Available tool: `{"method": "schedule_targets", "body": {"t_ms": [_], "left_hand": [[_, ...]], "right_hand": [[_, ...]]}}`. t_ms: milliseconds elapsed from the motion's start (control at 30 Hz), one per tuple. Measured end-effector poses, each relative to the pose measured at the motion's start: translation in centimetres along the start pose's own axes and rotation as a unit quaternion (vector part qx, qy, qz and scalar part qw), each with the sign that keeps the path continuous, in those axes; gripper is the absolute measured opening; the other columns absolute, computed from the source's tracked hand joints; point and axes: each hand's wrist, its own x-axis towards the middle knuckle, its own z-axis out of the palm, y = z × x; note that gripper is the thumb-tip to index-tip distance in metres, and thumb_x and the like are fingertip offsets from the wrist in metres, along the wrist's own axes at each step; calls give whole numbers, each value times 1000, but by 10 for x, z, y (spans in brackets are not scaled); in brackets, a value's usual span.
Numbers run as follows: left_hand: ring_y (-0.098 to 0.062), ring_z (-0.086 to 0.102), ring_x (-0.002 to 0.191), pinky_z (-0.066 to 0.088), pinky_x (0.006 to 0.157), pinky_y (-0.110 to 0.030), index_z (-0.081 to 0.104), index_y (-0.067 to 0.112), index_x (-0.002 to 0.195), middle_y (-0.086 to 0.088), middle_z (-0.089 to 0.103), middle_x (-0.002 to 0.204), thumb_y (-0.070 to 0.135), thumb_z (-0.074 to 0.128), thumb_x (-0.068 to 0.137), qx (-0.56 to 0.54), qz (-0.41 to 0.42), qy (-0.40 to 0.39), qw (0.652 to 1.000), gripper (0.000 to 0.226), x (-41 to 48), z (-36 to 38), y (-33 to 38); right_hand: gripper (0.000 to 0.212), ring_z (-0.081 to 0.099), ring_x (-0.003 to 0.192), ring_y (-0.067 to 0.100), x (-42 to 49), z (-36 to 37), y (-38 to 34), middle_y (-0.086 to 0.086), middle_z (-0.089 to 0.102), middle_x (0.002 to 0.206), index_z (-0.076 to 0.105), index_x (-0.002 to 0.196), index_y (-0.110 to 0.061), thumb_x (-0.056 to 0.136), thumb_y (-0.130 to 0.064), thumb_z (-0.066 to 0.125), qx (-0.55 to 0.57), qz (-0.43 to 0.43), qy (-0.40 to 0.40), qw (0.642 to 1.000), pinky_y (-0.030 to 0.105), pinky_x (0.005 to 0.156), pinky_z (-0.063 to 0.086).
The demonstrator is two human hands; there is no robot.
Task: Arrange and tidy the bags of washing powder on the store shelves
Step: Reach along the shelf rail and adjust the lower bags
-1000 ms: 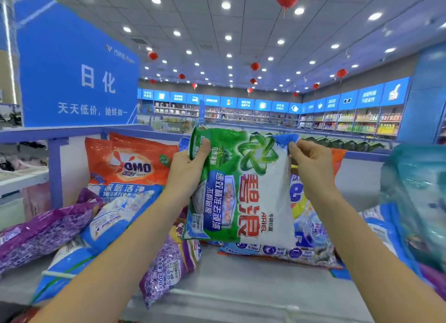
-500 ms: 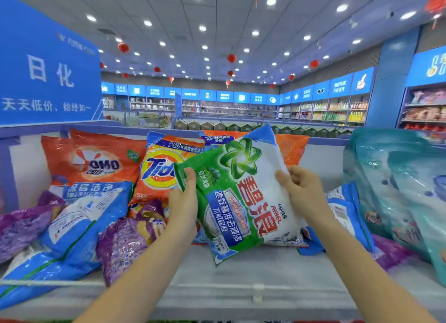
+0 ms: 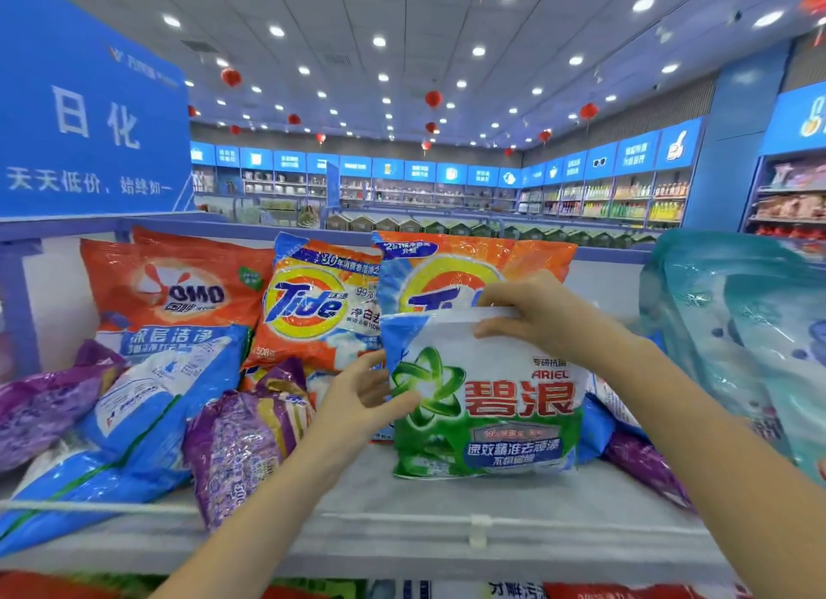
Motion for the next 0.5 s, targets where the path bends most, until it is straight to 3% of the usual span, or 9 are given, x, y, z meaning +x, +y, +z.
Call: {"method": "schedule_targets", "body": {"t_ms": [133, 233, 300, 400, 500], "left_hand": [[-15, 70, 84, 54, 74, -26, 64, 24, 92, 5, 73, 87, 27, 72, 79, 11, 14, 44, 999, 15, 13, 26, 20], [-18, 71, 74, 55, 68, -26, 66, 15, 84, 3, 74, 73, 23, 67, 84, -32, 0, 77, 997, 8, 23, 34, 23], [-24, 71, 78, 56, 74, -34, 66, 12, 86, -2, 74, 78, 23, 67, 85, -48, -12, 81, 995, 11, 27, 34, 21], [-32, 70, 84, 54, 85, -48, 65, 7, 92, -11, 74, 86, 23, 68, 84, -73, -30, 85, 993, 18, 31, 32, 19], [-35, 70, 85, 53, 87, -52, 65, 5, 94, -14, 73, 89, 22, 68, 83, -91, -44, 87, 991, 20, 33, 33, 18]], "right_hand": [[40, 54, 53, 21, -10, 17, -1, 0, 60, 61, 67, 86, -9, 81, -47, 57, -34, 4, 54, 998, 19, 48, 28], [50, 65, 59, 19, -19, 17, -1, -3, 70, 69, 70, 92, -19, 79, -59, 44, -140, 19, 154, 978, 20, 51, 34], [52, 65, 81, 15, -36, 13, 7, -6, 71, 92, 66, 106, -20, 77, -60, 50, -116, 73, 230, 963, 26, 70, 41], [60, 56, 99, 8, -72, 19, 16, -11, 60, 115, 50, 120, -26, 71, -58, 61, 126, 234, 257, 929, 25, 86, 41], [48, 66, 92, 6, -91, 39, 16, -12, 72, 100, 56, 115, -23, 79, -54, 64, 431, 302, 186, 830, 21, 76, 53]]}}
